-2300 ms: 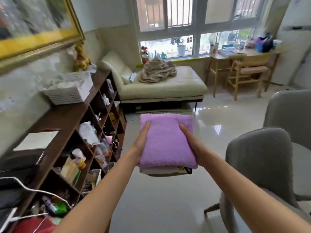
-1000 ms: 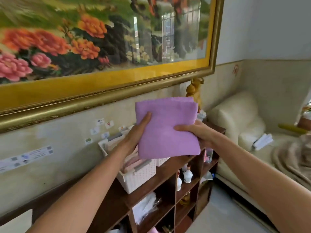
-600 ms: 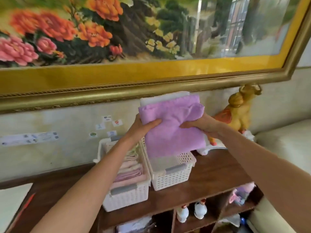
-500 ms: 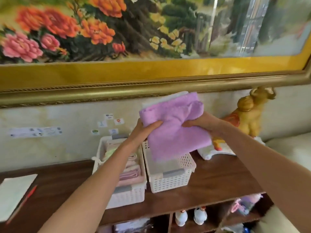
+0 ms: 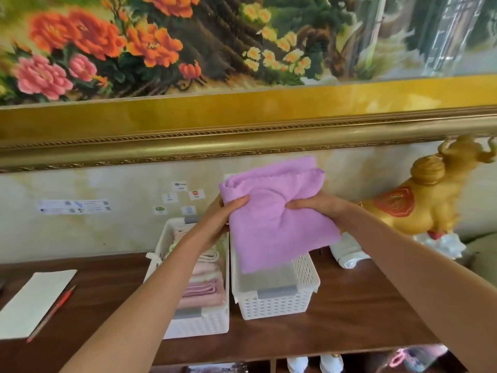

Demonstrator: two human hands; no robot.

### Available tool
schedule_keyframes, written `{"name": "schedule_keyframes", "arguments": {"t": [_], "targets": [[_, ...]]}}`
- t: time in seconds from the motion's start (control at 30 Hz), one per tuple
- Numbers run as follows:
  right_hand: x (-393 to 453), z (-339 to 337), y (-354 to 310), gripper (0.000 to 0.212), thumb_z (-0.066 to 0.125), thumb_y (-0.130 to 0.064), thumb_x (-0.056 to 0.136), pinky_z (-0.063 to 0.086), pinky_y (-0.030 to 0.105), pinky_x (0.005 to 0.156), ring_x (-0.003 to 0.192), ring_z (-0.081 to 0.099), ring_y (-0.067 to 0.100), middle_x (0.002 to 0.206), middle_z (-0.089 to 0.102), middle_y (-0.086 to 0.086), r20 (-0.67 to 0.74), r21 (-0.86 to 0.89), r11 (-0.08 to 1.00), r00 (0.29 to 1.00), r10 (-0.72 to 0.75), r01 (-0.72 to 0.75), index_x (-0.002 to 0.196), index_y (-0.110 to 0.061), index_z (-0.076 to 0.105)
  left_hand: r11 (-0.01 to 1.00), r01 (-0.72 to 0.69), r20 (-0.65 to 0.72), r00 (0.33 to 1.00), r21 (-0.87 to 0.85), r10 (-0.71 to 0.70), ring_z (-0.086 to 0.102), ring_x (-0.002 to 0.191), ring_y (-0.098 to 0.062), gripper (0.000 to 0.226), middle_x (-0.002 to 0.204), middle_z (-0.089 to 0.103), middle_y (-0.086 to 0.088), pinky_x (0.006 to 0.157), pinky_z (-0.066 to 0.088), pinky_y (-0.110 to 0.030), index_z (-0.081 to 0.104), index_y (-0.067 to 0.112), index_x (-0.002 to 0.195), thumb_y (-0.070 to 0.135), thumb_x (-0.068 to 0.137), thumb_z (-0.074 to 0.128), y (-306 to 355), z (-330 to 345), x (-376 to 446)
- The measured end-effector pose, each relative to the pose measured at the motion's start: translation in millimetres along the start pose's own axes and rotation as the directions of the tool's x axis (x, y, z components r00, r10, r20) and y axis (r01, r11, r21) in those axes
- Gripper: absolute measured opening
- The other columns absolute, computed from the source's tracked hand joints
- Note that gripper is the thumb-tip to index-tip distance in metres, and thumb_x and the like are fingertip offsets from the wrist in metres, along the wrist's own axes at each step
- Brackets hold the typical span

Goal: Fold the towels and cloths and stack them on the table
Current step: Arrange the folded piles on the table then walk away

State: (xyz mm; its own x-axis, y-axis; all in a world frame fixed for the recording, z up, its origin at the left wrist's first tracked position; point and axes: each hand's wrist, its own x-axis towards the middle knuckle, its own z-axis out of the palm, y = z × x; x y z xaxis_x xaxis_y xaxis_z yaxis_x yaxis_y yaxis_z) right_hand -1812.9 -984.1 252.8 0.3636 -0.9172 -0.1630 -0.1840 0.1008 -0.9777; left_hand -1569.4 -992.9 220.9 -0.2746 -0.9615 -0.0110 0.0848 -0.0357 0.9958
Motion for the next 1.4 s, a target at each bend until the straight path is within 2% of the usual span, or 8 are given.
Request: {"name": "schedule_keyframes", "arguments": {"t": [0.17,0.27,0.37,0.43,0.5,0.73,1.23,1.4], "targets": [[17.0,-12.4,-8.0,0.016,0.068,-0.004,0.084,0.050,0.015,0.064,0.070,0.067,0.005,0.073,0.072,-0.012,-0.074,-0.243,0.970,0.997,-0.039,0.020,0.086,-0.020,0.067,0.933,0.158,-0.047,0.987,0.322,-0.151,0.051,0.128,-0.023,0.123,0.142,0.048,0.004,0.104,0.042,-0.042,0.024,0.031,0.149,0.057,0.046,0.087,5.5,-23.2,14.0],[36.8,-16.8,-24.6,0.026,0.080,-0.017,0.075,0.049,0.017,0.066,0.078,0.060,0.007,0.088,0.069,-0.007,-0.093,-0.539,0.841,0.991,-0.099,0.033,0.098,-0.016,0.067,0.754,0.036,-0.211,0.968,0.656,0.138,0.019,0.144,-0.016,0.129,0.158,0.013,0.002,0.115,0.023,-0.035,0.003,0.029,0.153,0.040,0.057,0.089,11.2,-21.7,8.3],[60.7,-13.4,-41.9,0.033,0.085,-0.031,0.061,0.049,0.029,0.064,0.071,0.060,0.016,0.076,0.068,-0.001,-0.104,-0.661,0.751,0.990,-0.095,0.003,0.081,-0.012,0.066,0.540,-0.073,-0.265,0.811,0.839,0.521,0.041,0.123,-0.017,0.085,0.135,0.041,-0.001,0.095,0.041,-0.031,0.038,0.019,0.137,0.037,0.067,0.082,18.5,2.5,-17.4],[75.4,-15.1,-51.3,0.041,0.083,-0.040,0.053,0.054,0.038,0.070,0.073,0.063,0.020,0.077,0.070,0.000,-0.097,-0.747,0.665,0.990,-0.104,-0.003,0.078,-0.012,0.067,0.780,-0.123,-0.338,0.852,0.613,0.400,0.058,0.084,-0.017,0.033,0.091,0.060,0.004,0.065,0.046,-0.026,0.056,0.016,0.099,0.035,0.080,0.074,25.1,23.9,-34.9],[80.8,-15.7,-59.1,0.061,0.083,-0.050,0.045,0.054,0.041,0.076,0.083,0.065,0.021,0.086,0.069,-0.002,-0.076,-0.817,0.576,0.990,-0.118,0.006,0.090,-0.014,0.064,0.988,0.156,-0.212,0.965,-0.007,-0.154,0.063,0.073,-0.022,0.019,0.078,0.062,-0.003,0.059,0.049,-0.026,0.056,0.013,0.084,0.030,0.092,0.061,29.8,45.4,-46.8],[80.4,13.7,-51.8,0.102,0.091,-0.035,0.055,0.050,0.039,0.084,0.097,0.059,0.024,0.109,0.060,0.006,0.001,-0.919,0.390,0.988,-0.152,0.061,0.133,-0.010,0.029,0.629,0.338,-0.050,0.856,-0.700,-0.515,0.057,0.109,-0.038,0.031,0.114,0.053,-0.022,0.088,0.045,-0.058,0.048,-0.001,0.110,0.025,0.094,0.050,30.4,28.6,-28.6],[65.2,53.0,-30.7,0.100,0.086,-0.045,0.054,0.042,0.038,0.085,0.086,0.054,0.020,0.090,0.052,-0.002,0.191,-0.978,-0.113,0.968,-0.161,0.174,0.130,-0.016,0.027,0.682,0.573,0.040,0.778,-0.455,-0.627,0.040,0.128,-0.047,0.056,0.137,0.049,-0.018,0.083,0.047,-0.065,0.056,0.014,0.128,0.055,0.091,0.045,-12.7,11.7,5.3],[56.3,51.0,-11.1,0.098,0.085,-0.049,0.054,0.045,0.040,0.084,0.087,0.056,0.021,0.084,0.046,-0.004,0.179,-0.976,-0.154,0.966,-0.185,0.151,0.127,-0.014,0.029,0.804,0.564,0.009,0.820,-0.187,-0.573,0.053,0.118,-0.033,0.044,0.144,0.045,-0.016,0.072,0.058,-0.038,0.044,0.009,0.139,0.005,0.096,0.050,-11.3,16.3,-2.0]]}}
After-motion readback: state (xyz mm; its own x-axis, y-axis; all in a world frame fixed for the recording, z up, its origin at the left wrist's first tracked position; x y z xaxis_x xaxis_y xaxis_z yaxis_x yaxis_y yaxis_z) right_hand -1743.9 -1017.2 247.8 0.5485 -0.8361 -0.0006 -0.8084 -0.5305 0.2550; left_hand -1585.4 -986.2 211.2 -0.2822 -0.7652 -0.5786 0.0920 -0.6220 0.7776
